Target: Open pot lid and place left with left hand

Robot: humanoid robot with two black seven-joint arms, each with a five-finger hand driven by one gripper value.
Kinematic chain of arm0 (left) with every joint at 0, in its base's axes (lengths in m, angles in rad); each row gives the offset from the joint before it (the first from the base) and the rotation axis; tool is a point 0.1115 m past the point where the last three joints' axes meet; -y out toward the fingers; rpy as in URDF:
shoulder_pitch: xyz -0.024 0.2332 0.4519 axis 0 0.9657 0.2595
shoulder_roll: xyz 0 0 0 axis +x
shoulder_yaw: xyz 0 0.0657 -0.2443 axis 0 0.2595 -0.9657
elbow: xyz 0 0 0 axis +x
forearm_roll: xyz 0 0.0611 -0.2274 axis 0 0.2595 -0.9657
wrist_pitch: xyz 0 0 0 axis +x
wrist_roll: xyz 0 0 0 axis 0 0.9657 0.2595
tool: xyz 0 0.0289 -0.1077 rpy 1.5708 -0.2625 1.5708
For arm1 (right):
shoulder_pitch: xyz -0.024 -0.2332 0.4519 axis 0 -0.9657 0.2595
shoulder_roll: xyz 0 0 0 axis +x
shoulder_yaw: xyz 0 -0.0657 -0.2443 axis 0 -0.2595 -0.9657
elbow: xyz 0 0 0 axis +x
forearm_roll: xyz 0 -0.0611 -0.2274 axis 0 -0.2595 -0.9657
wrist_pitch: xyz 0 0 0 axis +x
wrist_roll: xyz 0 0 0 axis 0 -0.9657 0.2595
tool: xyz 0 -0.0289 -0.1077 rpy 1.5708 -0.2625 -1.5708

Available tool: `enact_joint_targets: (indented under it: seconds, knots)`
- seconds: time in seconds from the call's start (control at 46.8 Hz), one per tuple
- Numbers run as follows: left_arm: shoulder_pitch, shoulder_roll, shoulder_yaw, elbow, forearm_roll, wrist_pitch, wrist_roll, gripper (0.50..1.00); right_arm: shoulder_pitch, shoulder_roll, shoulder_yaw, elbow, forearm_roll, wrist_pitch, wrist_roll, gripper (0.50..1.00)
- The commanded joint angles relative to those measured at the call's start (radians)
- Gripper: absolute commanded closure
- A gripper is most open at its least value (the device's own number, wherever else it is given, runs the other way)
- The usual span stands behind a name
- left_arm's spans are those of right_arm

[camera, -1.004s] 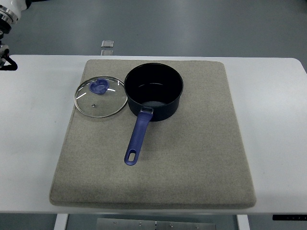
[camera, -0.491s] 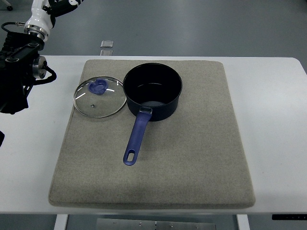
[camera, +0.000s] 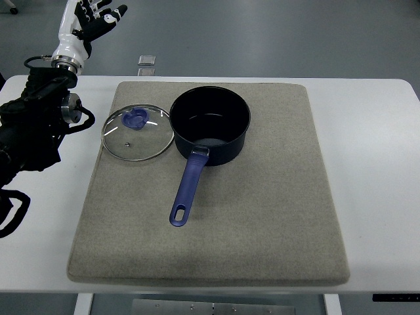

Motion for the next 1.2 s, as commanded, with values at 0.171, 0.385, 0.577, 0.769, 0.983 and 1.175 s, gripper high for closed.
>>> enact_joint_targets:
  seconds: [0.171,0.385,0.577,0.769,0.983,1.175]
  knots:
    - [0.015,0.008,-0.09,0.091,-0.02,0.002,0.0,0.667,0.0,0.0,0.001,0.0,0.0,0.0,0.0,0.583]
    - [0.0,-0.001,-0.094,0.084,-0.036,0.014,0.016,0.677,0.0,0.0,0.001,0.0,0.0,0.0,0.0,0.583]
    - [-0.009,-0.003,-0.093,0.082,-0.066,0.011,0.014,0.677,0.0,0.0,0.0,0.0,0.0,0.0,0.0,0.583]
    - [-0.008,-0.004,-0.093,0.08,-0.068,0.009,0.014,0.677,0.0,0.0,0.001,-0.002,0.0,0.0,0.0,0.583]
    - [-0.02,-0.008,-0.091,0.077,-0.066,0.011,0.014,0.671,0.0,0.0,0.0,-0.002,0.0,0.0,0.0,0.583]
    - [-0.025,-0.023,-0.085,0.077,-0.065,0.009,0.014,0.669,0.0,0.0,0.0,0.0,0.0,0.0,0.0,0.583]
